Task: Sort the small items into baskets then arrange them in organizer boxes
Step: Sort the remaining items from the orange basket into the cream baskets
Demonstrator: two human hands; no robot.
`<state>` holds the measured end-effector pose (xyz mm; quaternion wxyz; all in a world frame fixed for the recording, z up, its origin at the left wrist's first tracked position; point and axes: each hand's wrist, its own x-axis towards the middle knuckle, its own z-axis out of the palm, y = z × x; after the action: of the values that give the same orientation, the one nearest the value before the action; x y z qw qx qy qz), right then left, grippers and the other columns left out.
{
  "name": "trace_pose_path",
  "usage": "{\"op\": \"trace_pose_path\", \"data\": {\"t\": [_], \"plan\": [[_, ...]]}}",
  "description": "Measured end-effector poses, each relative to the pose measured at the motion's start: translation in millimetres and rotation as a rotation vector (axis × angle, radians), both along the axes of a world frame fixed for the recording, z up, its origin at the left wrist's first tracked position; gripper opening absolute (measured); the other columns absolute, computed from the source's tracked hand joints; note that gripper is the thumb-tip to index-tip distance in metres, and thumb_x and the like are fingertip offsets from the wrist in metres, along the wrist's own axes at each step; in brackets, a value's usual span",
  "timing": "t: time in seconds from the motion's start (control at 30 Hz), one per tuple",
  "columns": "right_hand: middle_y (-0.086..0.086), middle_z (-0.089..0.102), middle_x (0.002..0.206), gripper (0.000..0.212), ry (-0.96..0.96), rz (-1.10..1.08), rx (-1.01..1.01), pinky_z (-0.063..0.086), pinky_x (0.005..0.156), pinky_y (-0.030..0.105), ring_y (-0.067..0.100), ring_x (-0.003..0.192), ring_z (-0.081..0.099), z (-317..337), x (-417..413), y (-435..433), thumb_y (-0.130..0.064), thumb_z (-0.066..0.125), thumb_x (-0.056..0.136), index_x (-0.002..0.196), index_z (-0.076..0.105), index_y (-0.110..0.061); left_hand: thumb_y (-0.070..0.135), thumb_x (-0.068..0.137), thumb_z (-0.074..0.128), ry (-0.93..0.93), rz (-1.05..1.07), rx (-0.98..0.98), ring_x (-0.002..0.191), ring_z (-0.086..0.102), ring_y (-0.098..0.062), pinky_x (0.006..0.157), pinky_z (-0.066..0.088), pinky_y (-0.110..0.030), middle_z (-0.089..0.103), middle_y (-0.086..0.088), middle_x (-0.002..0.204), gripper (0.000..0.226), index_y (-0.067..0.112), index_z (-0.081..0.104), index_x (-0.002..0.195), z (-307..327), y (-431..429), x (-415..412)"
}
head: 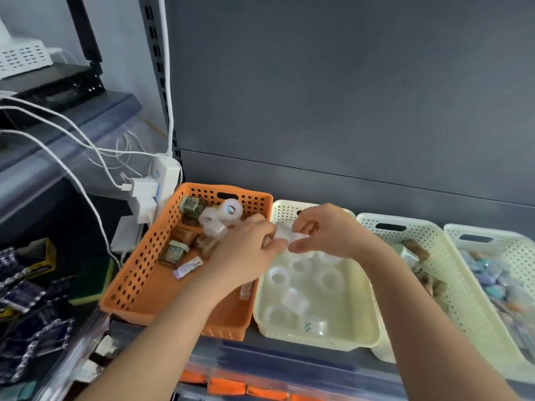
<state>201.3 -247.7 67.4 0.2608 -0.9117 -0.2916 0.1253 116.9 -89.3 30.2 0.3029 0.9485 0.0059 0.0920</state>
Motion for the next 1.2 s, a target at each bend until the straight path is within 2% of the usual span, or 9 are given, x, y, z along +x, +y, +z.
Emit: {"op": "trace_pose_path", "data": {"t": [0.1, 0.3, 0.5, 0.57, 0.7, 0.8, 0.93, 1.07, 1.2], "plan": [[-0.012, 0.063, 0.08, 0.025, 0.093, 0.031, -0.103, 0.051, 0.078, 0.027, 0.008, 0.077, 0.06, -7.5, -7.9, -23.9, -0.031, 0.085, 0.064, 0.082, 0.068, -0.028, 0.049, 0.087, 0.06, 0.129, -0.121, 0.139, 0.074, 0.051, -0.007, 0.064, 0.039, -0.026, 0.052, 0.011, 0.084, 0.028, 0.025, 0.058, 0.071, -5.5, -17.4, -1.8], [-0.01, 0.064, 0.097, 0.028, 0.171, 0.076, -0.352, 0.05, 0.088, 0.028, 0.011, 0.094, 0.061, -38.2, -16.6, -41.1, -0.031, 0.078, 0.074, 0.098, 0.07, -0.021, 0.059, 0.086, 0.052, 0.168, -0.138, 0.513, 0.096, 0.046, -0.012, 0.09, 0.023, -0.036, 0.054, 0.011, 0.091, 0.038, 0.024, 0.069, 0.091, -39.5, -40.3, -5.8], [-0.015, 0.061, 0.085, 0.008, 0.067, 0.079, -0.318, 0.048, 0.082, 0.023, 0.011, 0.092, 0.061, -50.4, -11.6, -33.7, -0.022, 0.072, 0.077, 0.084, 0.07, -0.024, 0.052, 0.091, 0.05, 0.087, -0.076, 0.347, 0.104, 0.046, -0.011, 0.088, 0.023, -0.031, 0.054, 0.013, 0.099, 0.036, 0.027, 0.069, 0.108, -45.5, -35.0, -10.5], [-0.015, 0.061, 0.083, 0.014, -0.03, 0.092, -0.318, 0.047, 0.078, 0.022, 0.013, 0.092, 0.06, -49.1, -9.2, -23.8, -0.015, 0.061, 0.079, 0.079, 0.068, -0.026, 0.047, 0.091, 0.053, 0.01, -0.039, 0.264, 0.105, 0.047, -0.009, 0.086, 0.023, -0.028, 0.059, 0.014, 0.103, 0.03, 0.028, 0.07, 0.108, -39.1, -25.6, -12.4], [-0.011, 0.063, 0.087, 0.016, -0.16, 0.011, -0.232, 0.051, 0.068, 0.028, 0.014, 0.083, 0.055, -42.8, -7.1, 2.5, -0.017, 0.053, 0.079, 0.075, 0.061, -0.031, 0.03, 0.091, 0.059, -0.091, 0.094, 0.173, 0.094, 0.052, -0.01, 0.078, 0.043, -0.029, 0.062, 0.01, 0.096, 0.016, 0.025, 0.073, 0.098, -25.5, 4.6, -15.7], [-0.008, 0.065, 0.086, 0.015, -0.243, 0.057, -0.137, 0.052, 0.07, 0.031, 0.017, 0.083, 0.058, -39.9, -8.4, 29.3, -0.019, 0.051, 0.083, 0.075, 0.06, -0.028, 0.023, 0.092, 0.057, 0.006, 0.221, 0.206, 0.096, 0.055, -0.014, 0.076, 0.048, -0.033, 0.061, 0.006, 0.1, 0.017, 0.022, 0.072, 0.098, -24.9, 35.9, -17.7], [-0.001, 0.064, 0.096, 0.017, -0.322, 0.145, -0.095, 0.051, 0.077, 0.033, 0.02, 0.097, 0.055, -44.8, -10.1, 64.7, -0.022, 0.053, 0.087, 0.096, 0.068, -0.021, 0.03, 0.091, 0.059, 0.249, 0.336, 0.352, 0.103, 0.053, -0.019, 0.085, 0.048, -0.035, 0.056, 0.002, 0.113, 0.025, 0.023, 0.065, 0.114, -37.9, 76.4, -20.7], [-0.001, 0.062, 0.108, 0.031, -0.436, 0.179, -0.288, 0.042, 0.091, 0.034, 0.022, 0.107, 0.051, -60.1, -3.7, 95.7, -0.026, 0.054, 0.087, 0.117, 0.06, -0.026, 0.022, 0.085, 0.066, 0.243, 0.377, 0.465, 0.123, 0.045, -0.02, 0.101, 0.043, -0.038, 0.049, 0.003, 0.134, 0.05, 0.025, 0.052, 0.132, -54.4, 97.4, -14.4], [-0.004, 0.062, 0.102, 0.031, -0.506, 0.149, -0.456, 0.029, 0.097, 0.033, 0.019, 0.102, 0.051, -71.4, 3.4, 113.7, -0.021, 0.054, 0.085, 0.114, 0.059, -0.028, 0.004, 0.082, 0.061, 0.271, 0.362, 0.52, 0.128, 0.039, -0.021, 0.107, 0.038, -0.038, 0.048, 0.001, 0.136, 0.055, 0.023, 0.051, 0.132, -66.4, 112.9, -2.3]]}}
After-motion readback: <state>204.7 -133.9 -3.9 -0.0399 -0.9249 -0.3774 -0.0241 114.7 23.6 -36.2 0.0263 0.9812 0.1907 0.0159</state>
